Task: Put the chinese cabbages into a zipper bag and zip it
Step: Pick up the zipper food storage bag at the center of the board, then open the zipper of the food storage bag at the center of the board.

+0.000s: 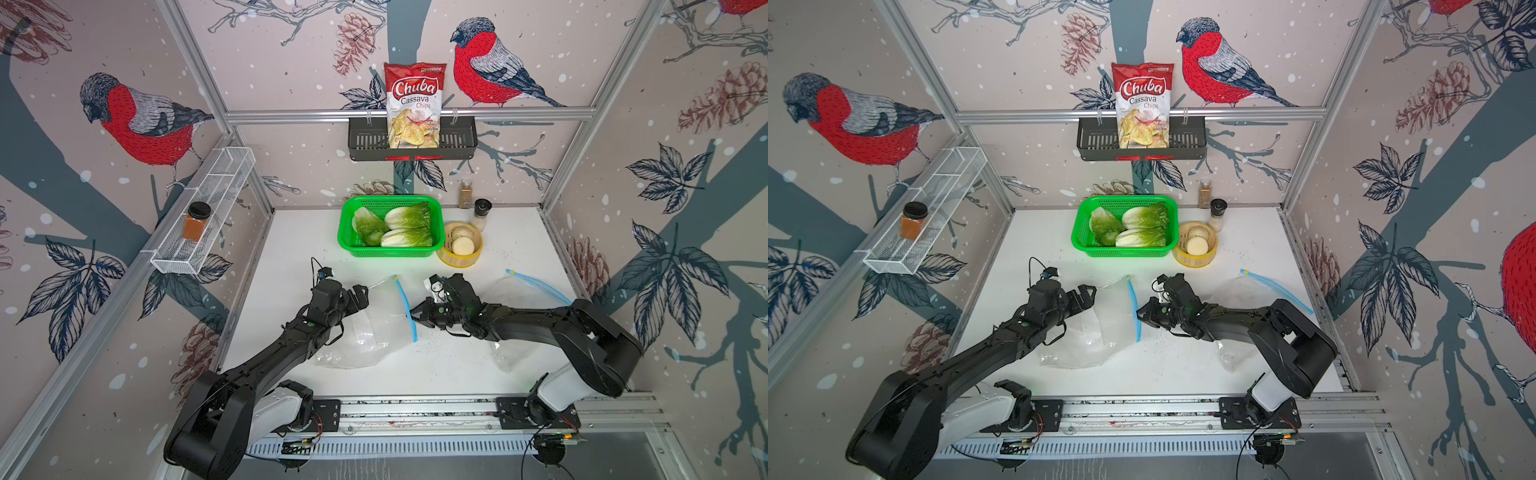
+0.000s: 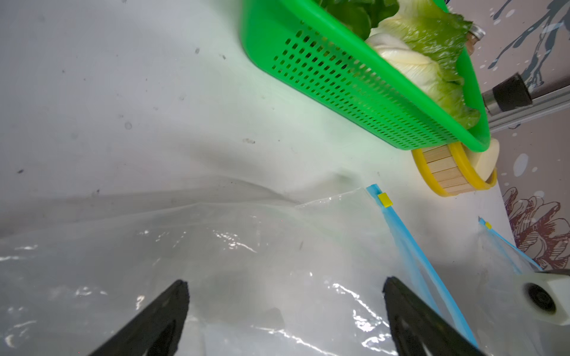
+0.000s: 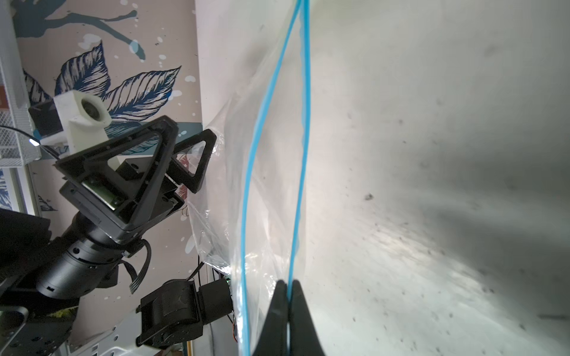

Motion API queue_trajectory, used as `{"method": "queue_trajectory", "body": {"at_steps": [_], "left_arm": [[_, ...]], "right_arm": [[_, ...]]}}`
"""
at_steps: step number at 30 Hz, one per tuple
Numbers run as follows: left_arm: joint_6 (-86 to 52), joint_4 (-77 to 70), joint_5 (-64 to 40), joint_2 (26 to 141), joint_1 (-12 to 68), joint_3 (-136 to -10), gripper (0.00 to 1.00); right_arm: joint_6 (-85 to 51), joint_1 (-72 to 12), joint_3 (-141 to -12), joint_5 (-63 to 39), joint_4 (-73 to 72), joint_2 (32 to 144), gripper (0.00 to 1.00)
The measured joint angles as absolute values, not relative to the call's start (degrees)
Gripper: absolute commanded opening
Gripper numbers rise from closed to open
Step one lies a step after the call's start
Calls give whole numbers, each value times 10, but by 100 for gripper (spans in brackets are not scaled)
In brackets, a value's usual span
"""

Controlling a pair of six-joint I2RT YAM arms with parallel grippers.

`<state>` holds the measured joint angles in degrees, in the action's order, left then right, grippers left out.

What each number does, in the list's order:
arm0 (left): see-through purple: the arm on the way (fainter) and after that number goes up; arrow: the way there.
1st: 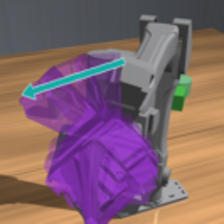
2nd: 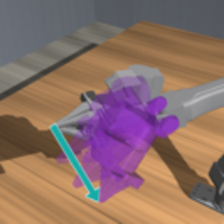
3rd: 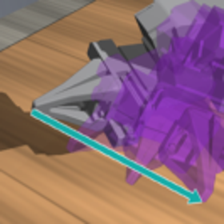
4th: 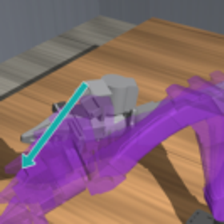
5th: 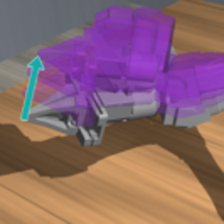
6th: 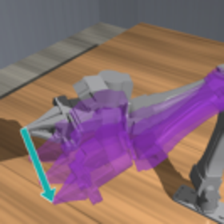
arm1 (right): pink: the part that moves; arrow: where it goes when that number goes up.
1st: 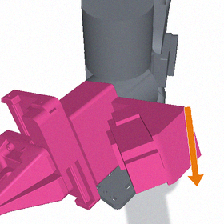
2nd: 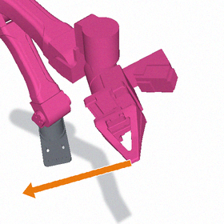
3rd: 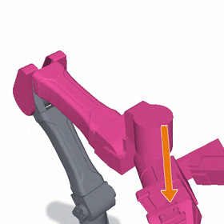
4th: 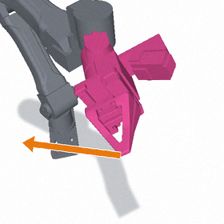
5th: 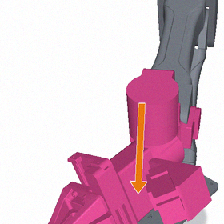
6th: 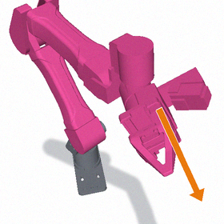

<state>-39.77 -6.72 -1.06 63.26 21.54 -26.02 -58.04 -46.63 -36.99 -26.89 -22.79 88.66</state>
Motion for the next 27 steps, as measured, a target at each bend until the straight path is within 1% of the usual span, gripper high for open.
{"method": "queue_trajectory", "body": {"at_steps": [7, 15, 17, 21, 27], "left_arm": [[-375, 31, 1, 579, 226, -371, 94], [-354, 138, 14, 548, 270, -496, 90], [-347, 153, 14, 548, 277, -515, 86], [-340, 177, 0, 557, 281, -536, 82], [-317, 201, -29, 598, 291, -560, 80]], "right_arm": [[-518, -500, -479, -174, -134, 850, 2], [-449, -538, -599, -79, -43, 858, 1], [-435, -548, -621, -60, -29, 863, 1], [-417, -558, -651, -36, -9, 873, 1], [-389, -573, -683, -14, 10, 888, 2]]}}
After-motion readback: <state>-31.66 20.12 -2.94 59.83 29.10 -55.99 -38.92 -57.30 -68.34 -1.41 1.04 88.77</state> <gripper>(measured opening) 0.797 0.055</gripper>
